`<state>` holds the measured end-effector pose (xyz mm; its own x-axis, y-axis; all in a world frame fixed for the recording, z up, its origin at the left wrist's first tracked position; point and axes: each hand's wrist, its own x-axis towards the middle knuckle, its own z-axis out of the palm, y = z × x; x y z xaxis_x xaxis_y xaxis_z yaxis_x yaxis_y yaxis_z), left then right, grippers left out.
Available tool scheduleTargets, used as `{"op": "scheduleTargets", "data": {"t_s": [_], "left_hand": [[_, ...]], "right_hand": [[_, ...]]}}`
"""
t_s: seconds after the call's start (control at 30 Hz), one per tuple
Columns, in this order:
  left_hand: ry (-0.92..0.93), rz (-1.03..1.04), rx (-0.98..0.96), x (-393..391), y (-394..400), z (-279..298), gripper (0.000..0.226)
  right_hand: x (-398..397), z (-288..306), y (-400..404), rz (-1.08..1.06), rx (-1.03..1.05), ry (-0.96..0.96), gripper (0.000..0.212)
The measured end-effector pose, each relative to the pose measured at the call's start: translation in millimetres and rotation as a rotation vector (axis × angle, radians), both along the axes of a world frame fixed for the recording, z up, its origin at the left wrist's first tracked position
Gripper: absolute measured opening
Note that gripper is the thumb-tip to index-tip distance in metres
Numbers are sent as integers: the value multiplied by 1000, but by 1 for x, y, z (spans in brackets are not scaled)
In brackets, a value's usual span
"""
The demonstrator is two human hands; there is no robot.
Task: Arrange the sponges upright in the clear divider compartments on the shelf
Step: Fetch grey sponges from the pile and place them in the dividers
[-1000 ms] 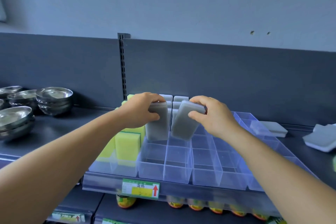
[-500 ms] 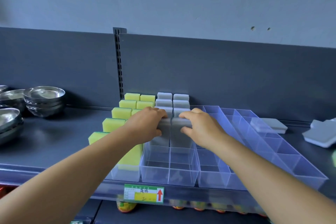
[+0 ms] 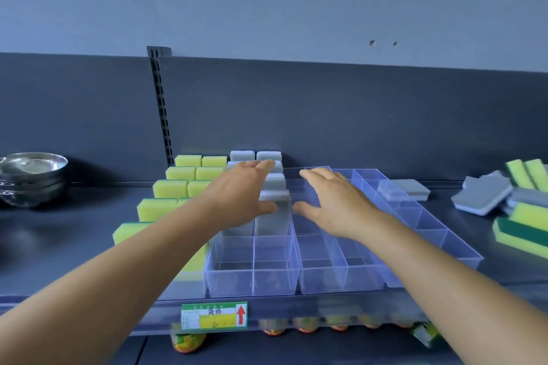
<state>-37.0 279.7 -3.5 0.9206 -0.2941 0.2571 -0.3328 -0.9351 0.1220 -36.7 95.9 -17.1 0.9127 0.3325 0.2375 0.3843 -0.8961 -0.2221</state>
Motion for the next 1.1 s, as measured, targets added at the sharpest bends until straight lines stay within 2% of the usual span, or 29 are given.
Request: {"op": "scheduleTargets", "data": {"t_s": [0.47,0.83,1.1], "left_hand": [[21,-211,79,51,-159,-3,63],[125,-195,153,126,-288,-24,57],[199,-153,242,177,-345,-48,61]], "right_hand": [[16,-7,-172,-253,-82,45,67],[72,-18,-307,-362,-94,101,64],[111,-26,-362,-409,-182,111,59]]}}
